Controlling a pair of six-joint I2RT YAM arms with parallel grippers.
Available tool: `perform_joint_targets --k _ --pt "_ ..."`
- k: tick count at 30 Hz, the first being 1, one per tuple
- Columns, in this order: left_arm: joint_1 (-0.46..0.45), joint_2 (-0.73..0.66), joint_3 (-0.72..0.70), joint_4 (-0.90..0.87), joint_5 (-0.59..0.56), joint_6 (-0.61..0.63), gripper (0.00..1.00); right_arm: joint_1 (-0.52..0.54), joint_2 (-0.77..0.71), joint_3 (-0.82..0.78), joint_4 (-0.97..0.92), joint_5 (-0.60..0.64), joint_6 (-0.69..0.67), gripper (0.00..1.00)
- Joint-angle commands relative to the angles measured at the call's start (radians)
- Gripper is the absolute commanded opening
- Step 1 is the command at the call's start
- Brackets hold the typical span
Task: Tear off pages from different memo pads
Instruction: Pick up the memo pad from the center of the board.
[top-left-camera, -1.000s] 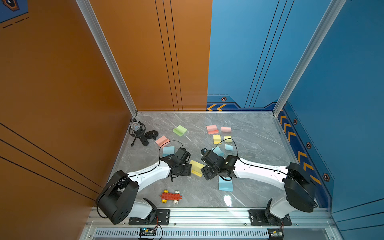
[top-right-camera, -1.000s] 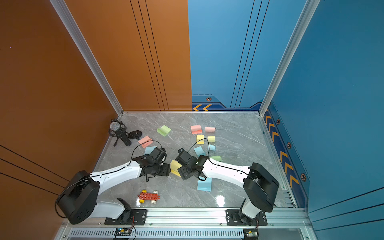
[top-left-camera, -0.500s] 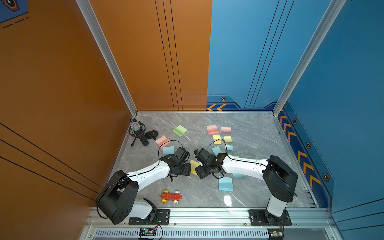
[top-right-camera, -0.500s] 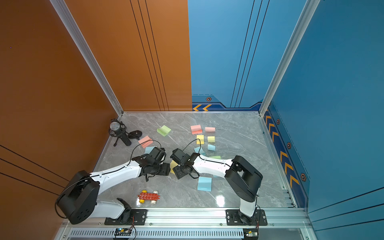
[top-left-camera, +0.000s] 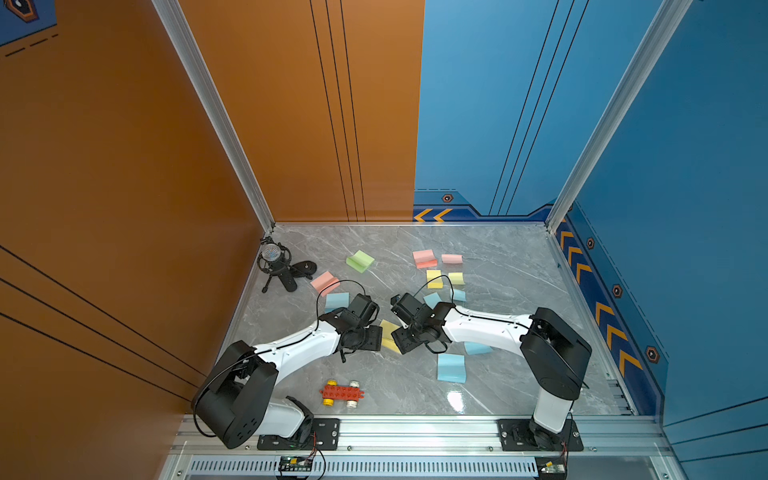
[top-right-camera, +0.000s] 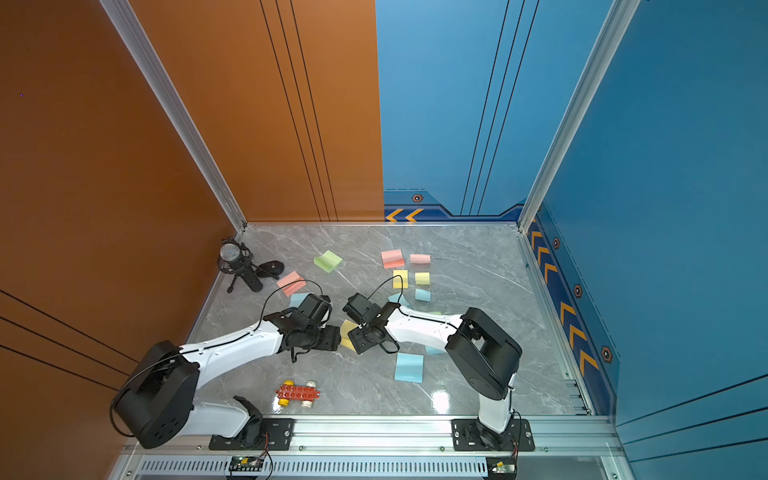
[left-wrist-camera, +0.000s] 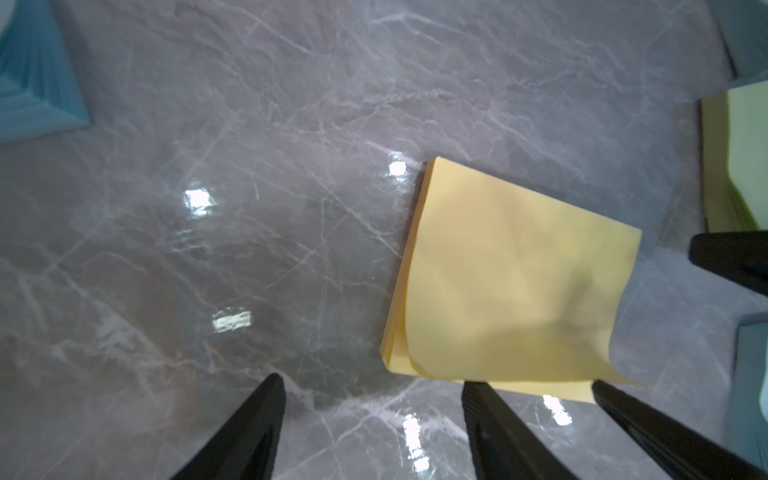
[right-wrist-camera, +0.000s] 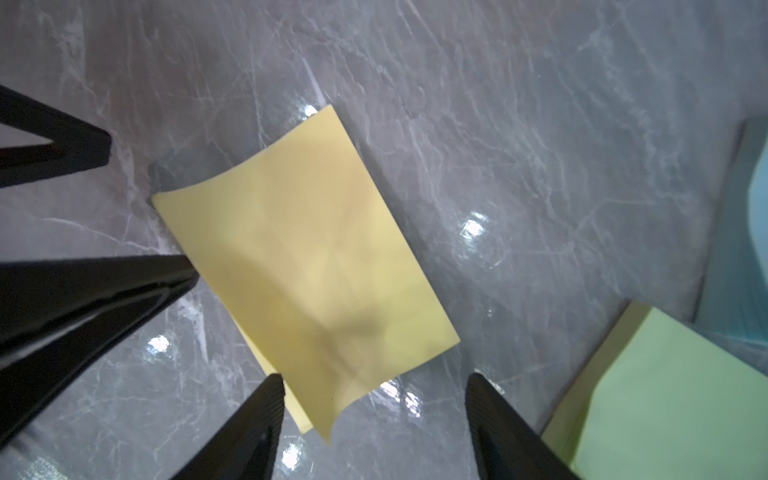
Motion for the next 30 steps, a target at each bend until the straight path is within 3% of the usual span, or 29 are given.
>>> perform_joint_targets --k 1,18,30 --pt "0.007 -0.002 -0.009 0.004 0.01 0.014 0.71 -0.006 0.032 0.029 -0.003 0.021 -0.011 0.71" --pt "0.026 -0.036 -0.025 0.007 -0.021 0.001 0.71 0.026 0.082 0.096 -0.054 0.08 -0.095 0.71" --pt "0.061 -0.215 -0.1 0.007 -0.112 -0.049 0.72 0.066 0.12 0.161 -0.1 0.221 -0.289 0.57"
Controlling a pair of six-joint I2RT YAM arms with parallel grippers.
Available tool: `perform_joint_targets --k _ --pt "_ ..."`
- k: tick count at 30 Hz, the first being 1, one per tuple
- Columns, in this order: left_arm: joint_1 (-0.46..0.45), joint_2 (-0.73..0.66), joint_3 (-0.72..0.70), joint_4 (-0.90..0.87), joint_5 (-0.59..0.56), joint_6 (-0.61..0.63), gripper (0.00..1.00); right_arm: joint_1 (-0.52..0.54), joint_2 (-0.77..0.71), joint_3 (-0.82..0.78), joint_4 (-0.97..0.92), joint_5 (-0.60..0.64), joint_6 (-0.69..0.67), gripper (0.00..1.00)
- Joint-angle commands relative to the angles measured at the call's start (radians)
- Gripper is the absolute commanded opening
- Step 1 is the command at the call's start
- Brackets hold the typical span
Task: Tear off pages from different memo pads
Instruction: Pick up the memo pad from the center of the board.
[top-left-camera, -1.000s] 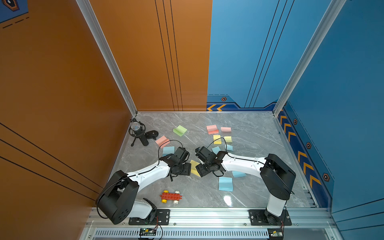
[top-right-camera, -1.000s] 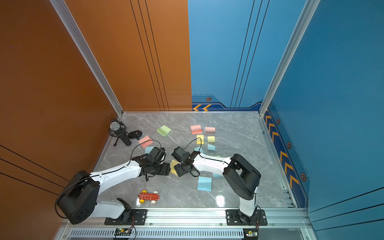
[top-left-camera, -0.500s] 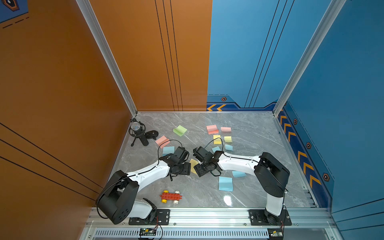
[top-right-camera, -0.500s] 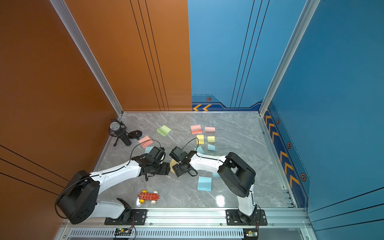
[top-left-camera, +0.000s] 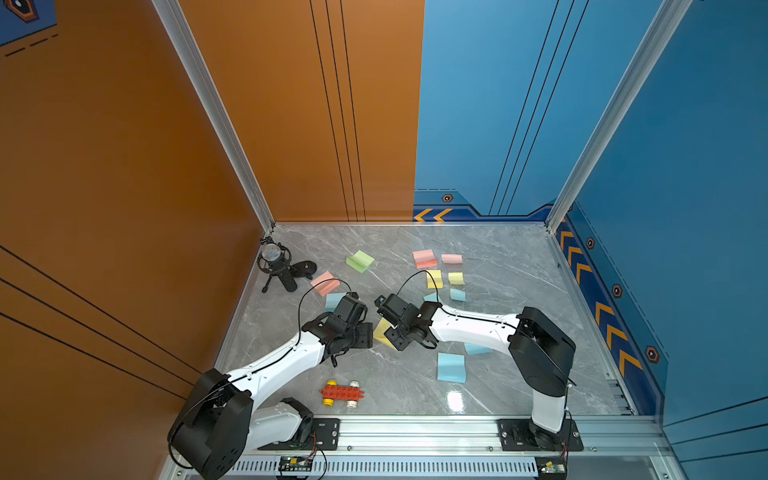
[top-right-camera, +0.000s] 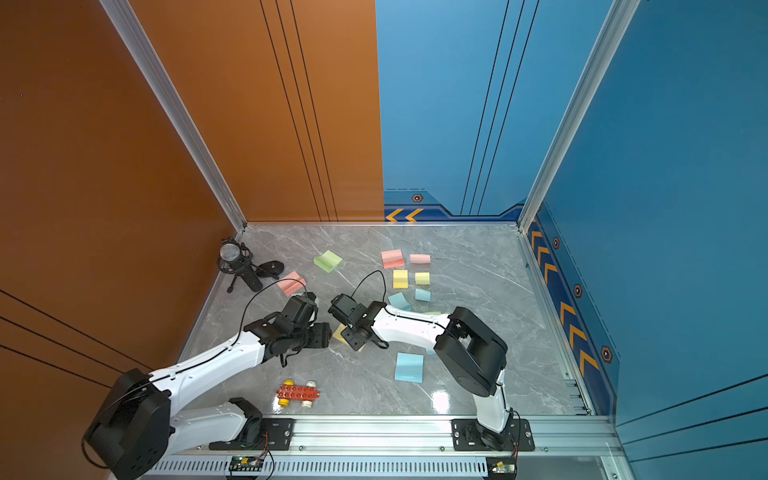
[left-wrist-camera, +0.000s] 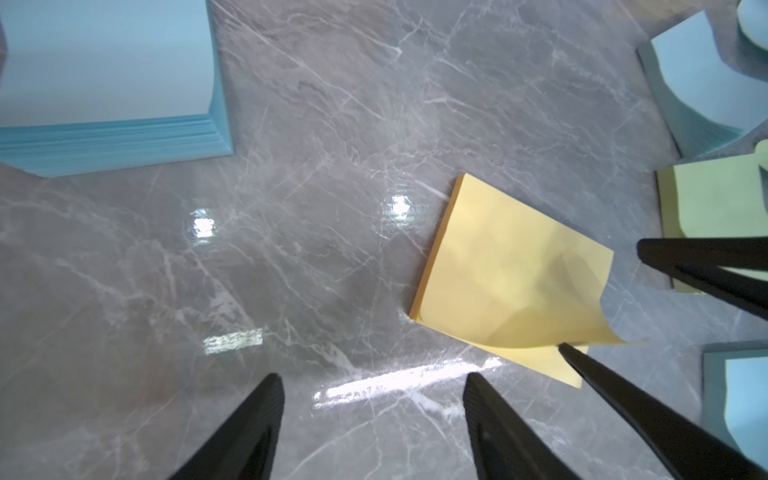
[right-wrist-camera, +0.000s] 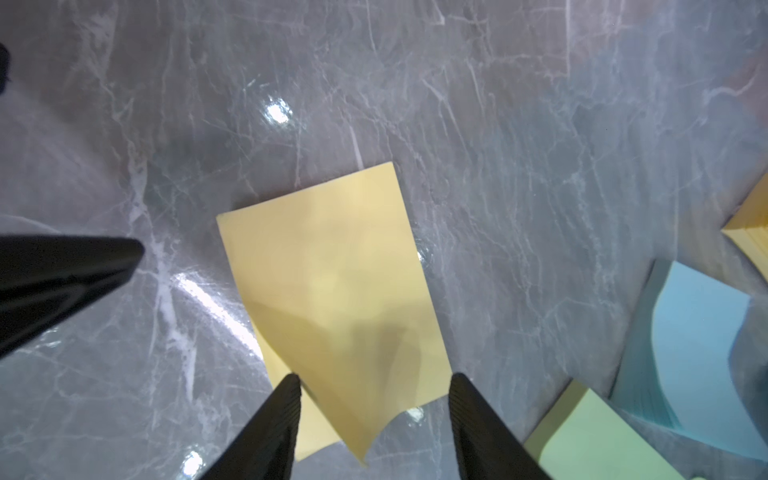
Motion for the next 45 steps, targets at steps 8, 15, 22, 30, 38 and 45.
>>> perform_joint_targets --k 8,15,22,30,38,45 --pt "0.031 -0.093 -0.057 -0.001 -0.079 -0.028 0.72 0.024 0.089 0.073 -0.098 0.075 -0.162 0.51" --pt "0.042 -0.135 -0.082 0.0 -0.092 -0.033 0.72 0.037 0.119 0.138 -0.142 0.122 -0.205 0.51" --pt "0.045 -0.142 -0.091 0.003 -0.093 -0.03 0.72 0.031 0.129 0.191 -0.181 0.191 -0.261 0.5" --pt "0.046 -0.154 -0.098 0.01 -0.096 -0.026 0.72 0.011 0.151 0.225 -0.191 0.137 -0.284 0.48" --pt "0.071 -0.087 -0.094 0.109 0.06 -0.067 0.72 -0.042 0.151 0.189 -0.162 -0.006 -0.259 0.46" --pt "0.074 0.073 -0.085 0.343 0.214 -0.128 0.69 -0.083 0.109 0.119 -0.097 -0.167 -0.225 0.46"
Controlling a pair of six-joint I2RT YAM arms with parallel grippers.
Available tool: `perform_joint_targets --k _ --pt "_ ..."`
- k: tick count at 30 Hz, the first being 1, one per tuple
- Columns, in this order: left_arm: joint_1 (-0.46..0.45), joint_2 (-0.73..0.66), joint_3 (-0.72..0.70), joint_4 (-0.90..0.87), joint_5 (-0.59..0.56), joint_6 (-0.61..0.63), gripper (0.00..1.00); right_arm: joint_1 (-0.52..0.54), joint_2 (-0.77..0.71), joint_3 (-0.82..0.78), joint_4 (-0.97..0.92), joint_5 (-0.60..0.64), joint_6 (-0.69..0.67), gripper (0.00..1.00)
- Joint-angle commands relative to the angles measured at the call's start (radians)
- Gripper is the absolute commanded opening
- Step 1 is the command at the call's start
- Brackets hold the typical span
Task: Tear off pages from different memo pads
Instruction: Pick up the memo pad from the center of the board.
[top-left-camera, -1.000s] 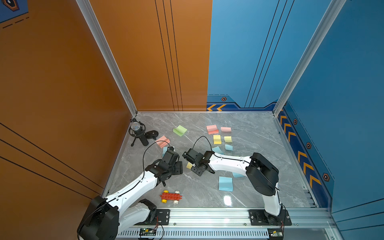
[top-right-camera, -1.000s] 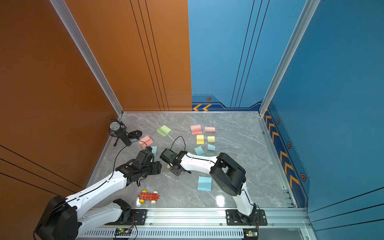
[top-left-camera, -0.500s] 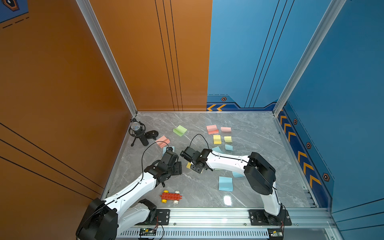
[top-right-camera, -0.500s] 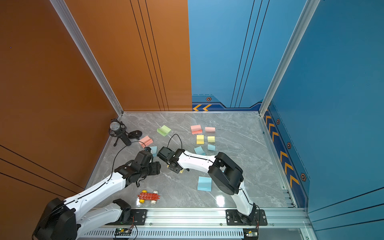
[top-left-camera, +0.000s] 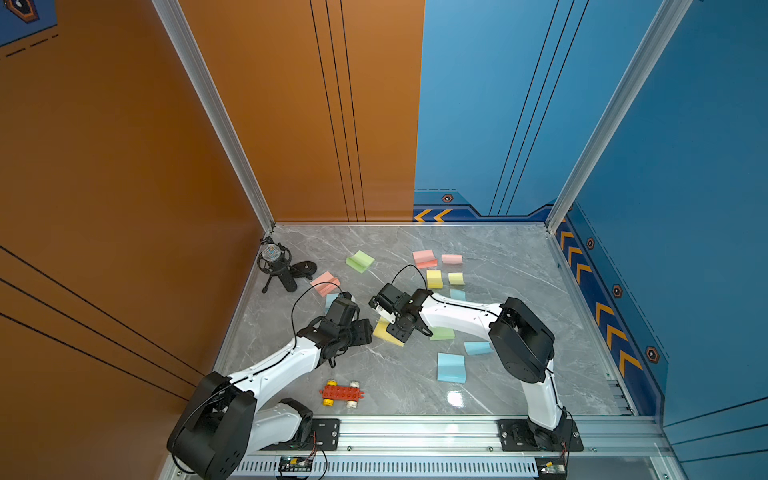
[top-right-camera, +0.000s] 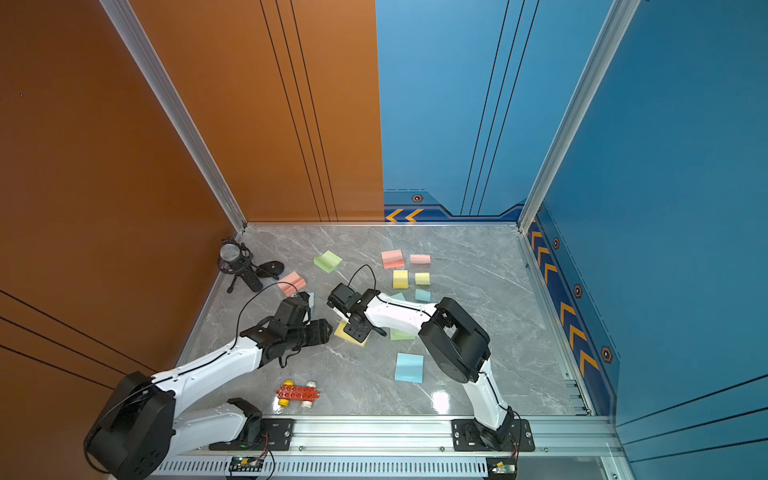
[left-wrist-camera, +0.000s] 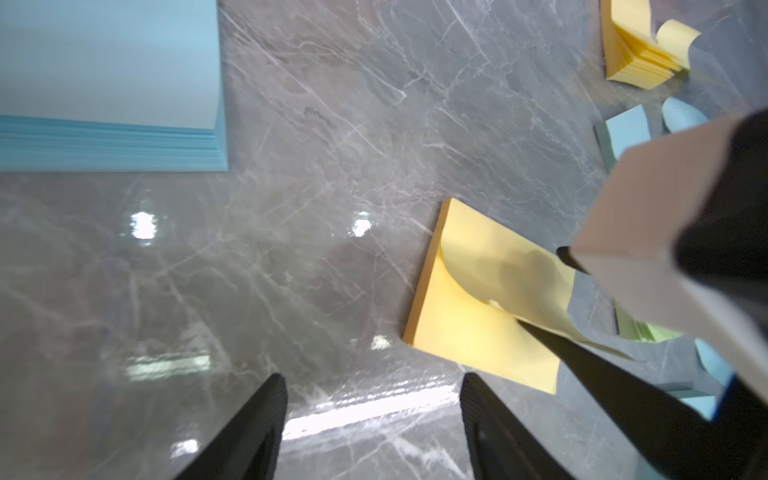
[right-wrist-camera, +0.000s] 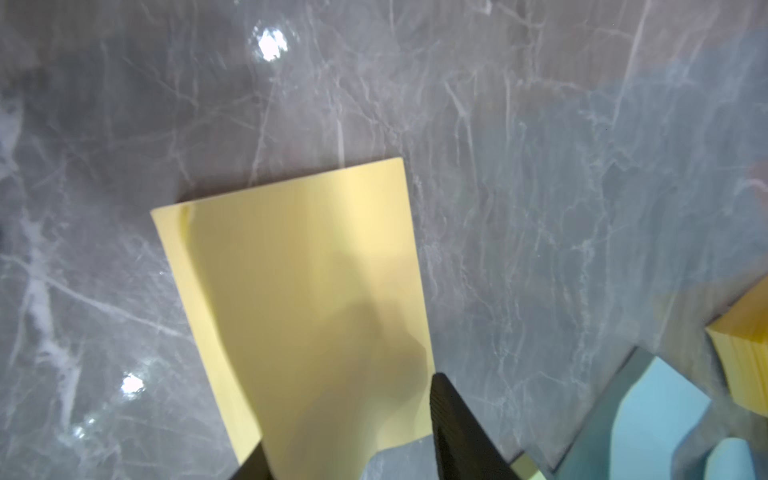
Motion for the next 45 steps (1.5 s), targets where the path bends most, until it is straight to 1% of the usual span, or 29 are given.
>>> perform_joint_targets --k 1,5,7,12,15,22,25,33,45 --pt "0.001 0.071 0.014 0.121 0.092 -0.036 0.69 -0.014 -0.027 -0.036 0.019 -0.111 0.028 0.46" --pt "-0.002 0.158 0.055 0.134 0.08 -0.031 0.66 -0.036 -0.038 -0.054 0.025 -0.171 0.032 0.47" --pt "-0.002 0.189 0.065 0.136 0.067 -0.03 0.65 -0.057 -0.056 -0.065 0.034 -0.236 0.043 0.48" --pt "-0.002 0.23 0.08 0.137 0.046 -0.02 0.65 -0.098 -0.106 -0.077 0.038 -0.383 0.055 0.54" --pt "0.0 0.243 0.081 0.136 0.039 -0.016 0.66 -0.114 -0.128 -0.068 0.031 -0.425 0.061 0.57" --pt "-0.002 0.234 0.061 0.136 0.032 -0.014 0.65 -0.124 -0.124 -0.024 -0.006 -0.399 0.059 0.58" --pt "-0.001 0.228 0.054 0.136 0.03 -0.013 0.65 -0.13 -0.113 -0.008 -0.008 -0.363 0.07 0.56" --pt "-0.002 0.223 0.048 0.136 0.034 -0.01 0.65 -0.135 -0.079 0.023 -0.031 -0.324 0.067 0.53" --pt "-0.001 0.225 0.048 0.136 0.036 -0.009 0.65 -0.128 -0.05 0.028 -0.046 -0.34 0.055 0.53"
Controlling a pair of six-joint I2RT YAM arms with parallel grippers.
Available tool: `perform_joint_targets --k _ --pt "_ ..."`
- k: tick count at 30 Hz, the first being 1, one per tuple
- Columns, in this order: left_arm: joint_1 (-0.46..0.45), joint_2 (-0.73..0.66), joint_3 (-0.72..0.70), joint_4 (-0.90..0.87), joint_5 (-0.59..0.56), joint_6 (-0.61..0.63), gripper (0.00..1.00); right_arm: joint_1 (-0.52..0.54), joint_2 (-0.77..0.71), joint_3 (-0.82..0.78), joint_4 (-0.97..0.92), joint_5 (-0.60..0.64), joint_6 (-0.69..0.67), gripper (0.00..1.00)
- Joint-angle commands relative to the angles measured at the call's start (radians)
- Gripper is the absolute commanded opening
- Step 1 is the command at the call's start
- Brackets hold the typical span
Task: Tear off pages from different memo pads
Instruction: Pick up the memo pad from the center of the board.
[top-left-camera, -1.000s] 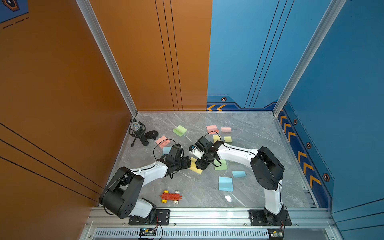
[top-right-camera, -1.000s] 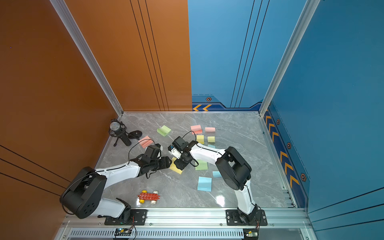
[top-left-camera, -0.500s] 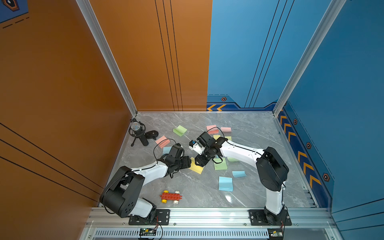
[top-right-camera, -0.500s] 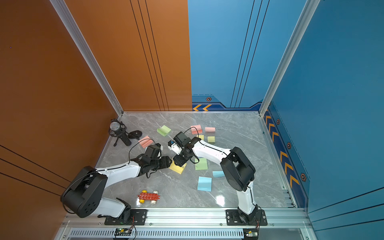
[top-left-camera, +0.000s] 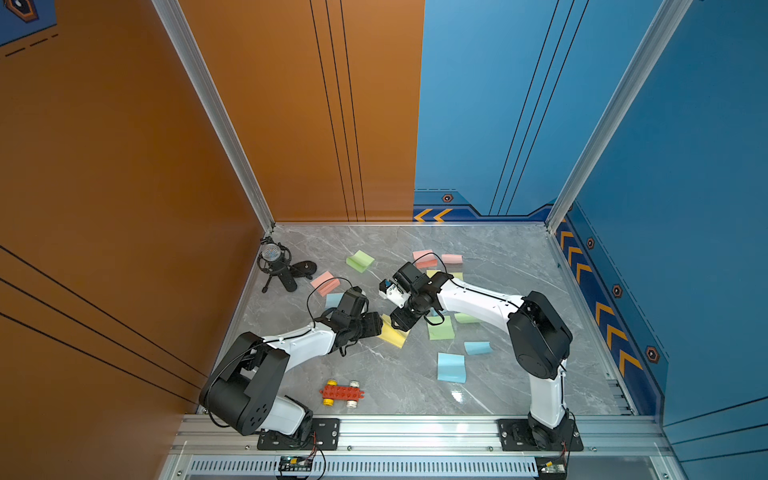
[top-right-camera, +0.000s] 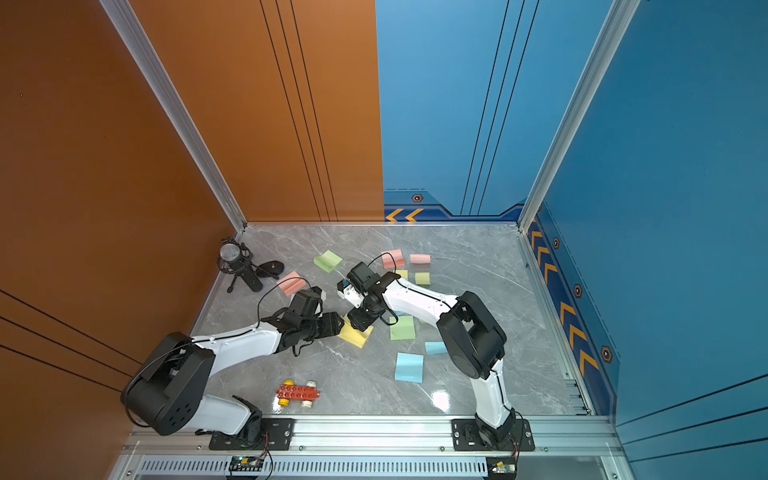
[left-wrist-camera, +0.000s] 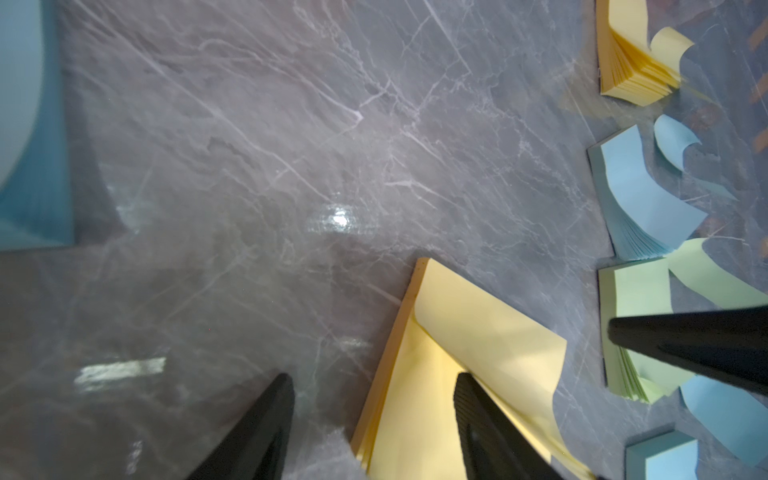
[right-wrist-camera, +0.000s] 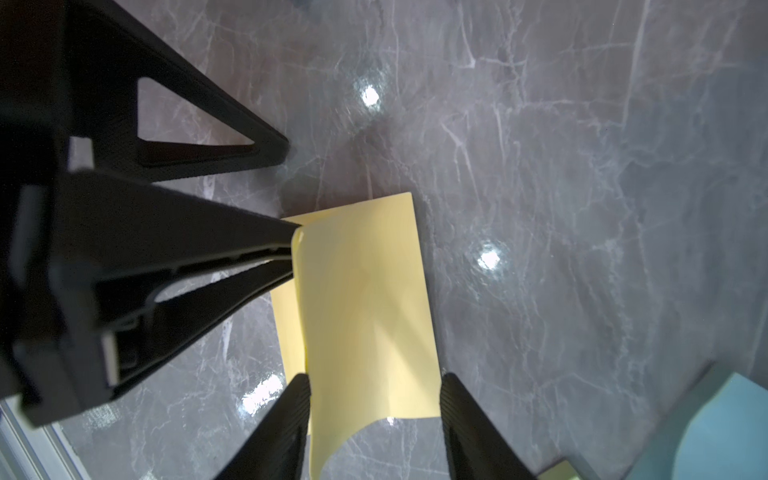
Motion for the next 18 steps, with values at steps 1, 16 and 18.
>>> perform_joint_targets --k 1,16,18 --pt "-0.001 -0.002 -0.018 -0.02 -0.016 0.011 0.65 0.004 0.026 0.023 -0.034 0.018 -0.006 0.53" --pt "0.0 -0.022 -0.033 -0.022 0.0 0.011 0.65 0.001 0.064 0.028 -0.048 0.069 -0.02 0.53" --pt "0.0 -0.026 -0.036 -0.023 -0.002 0.01 0.65 0.003 0.066 0.03 -0.048 0.068 -0.016 0.53"
